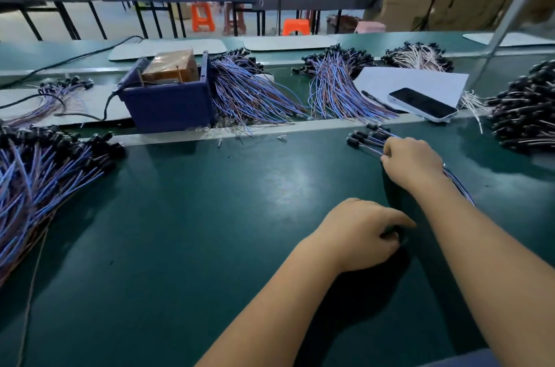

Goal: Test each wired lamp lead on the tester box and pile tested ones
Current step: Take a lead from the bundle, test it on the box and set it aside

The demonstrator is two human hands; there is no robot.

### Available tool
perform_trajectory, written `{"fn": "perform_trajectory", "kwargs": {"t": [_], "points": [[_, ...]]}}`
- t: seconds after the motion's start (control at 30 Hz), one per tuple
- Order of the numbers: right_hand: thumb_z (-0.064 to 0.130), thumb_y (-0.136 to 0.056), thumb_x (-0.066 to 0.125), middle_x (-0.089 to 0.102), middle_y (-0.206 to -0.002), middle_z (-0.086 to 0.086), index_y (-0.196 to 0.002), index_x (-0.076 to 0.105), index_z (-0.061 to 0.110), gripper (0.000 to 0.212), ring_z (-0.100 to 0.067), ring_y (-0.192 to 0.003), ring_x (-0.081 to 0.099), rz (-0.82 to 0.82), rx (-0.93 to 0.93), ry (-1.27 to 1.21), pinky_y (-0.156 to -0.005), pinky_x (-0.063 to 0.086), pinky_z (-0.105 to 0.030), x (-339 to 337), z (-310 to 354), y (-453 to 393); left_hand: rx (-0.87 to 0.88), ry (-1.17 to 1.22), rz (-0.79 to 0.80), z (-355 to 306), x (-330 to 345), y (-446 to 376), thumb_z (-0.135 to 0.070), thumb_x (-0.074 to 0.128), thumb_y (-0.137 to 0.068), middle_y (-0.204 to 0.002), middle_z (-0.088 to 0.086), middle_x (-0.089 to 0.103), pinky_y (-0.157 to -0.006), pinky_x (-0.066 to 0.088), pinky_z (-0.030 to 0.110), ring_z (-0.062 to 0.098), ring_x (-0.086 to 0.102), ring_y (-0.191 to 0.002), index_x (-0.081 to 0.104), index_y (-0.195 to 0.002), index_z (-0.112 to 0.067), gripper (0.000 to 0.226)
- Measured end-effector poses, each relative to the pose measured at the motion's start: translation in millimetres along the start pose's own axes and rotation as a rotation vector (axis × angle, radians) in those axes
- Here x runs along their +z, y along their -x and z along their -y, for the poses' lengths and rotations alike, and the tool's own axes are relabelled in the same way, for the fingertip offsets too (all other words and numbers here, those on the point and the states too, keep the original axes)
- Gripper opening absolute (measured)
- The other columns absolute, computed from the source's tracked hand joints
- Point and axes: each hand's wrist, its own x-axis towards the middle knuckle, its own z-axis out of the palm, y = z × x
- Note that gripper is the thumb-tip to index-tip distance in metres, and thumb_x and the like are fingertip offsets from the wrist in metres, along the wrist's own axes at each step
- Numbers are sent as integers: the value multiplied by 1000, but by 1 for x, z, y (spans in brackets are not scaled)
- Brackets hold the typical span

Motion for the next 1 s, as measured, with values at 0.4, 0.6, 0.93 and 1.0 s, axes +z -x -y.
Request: {"fn": "perform_trajectory", "kwargs": {"t": [0.4,0.6,0.93,1.0], "points": [[24,-91,55,56,-119,-12,-123,59,17,33,-31,-115,45,-128,-339,-339,-97,34,-37,9,135,18,-602,281,-732,75,-81,46,-9,47,-89,-83,-11,70,-63,42,26,3,51,-57,68,-85,-28,29],[15,-89,57,63,-104,-10,-111,65,15,24,-31,-102,57,121,-323,-989,-94,45,-41,4,256,62,-1000,-60,-916,122,-136,110,-19,44,-91,-110,4,65,-94,45,42,29,54,-106,69,-99,-24,26],[16,-94,53,66,-99,2,-101,66,19,16,-15,-94,58,254,-413,-1120,-80,45,-24,15,284,85,-1394,-396,-555,164,-170,165,-30,46,-94,-147,14,30,-106,25,49,40,30,-129,53,-119,-24,26],[16,-95,52,66,-96,4,-99,66,19,15,-14,-92,58,257,-412,-1138,-75,44,-21,14,284,85,-1391,-427,-595,166,-170,163,-22,45,-95,-142,14,34,-104,27,49,40,32,-126,51,-121,-22,27]]}}
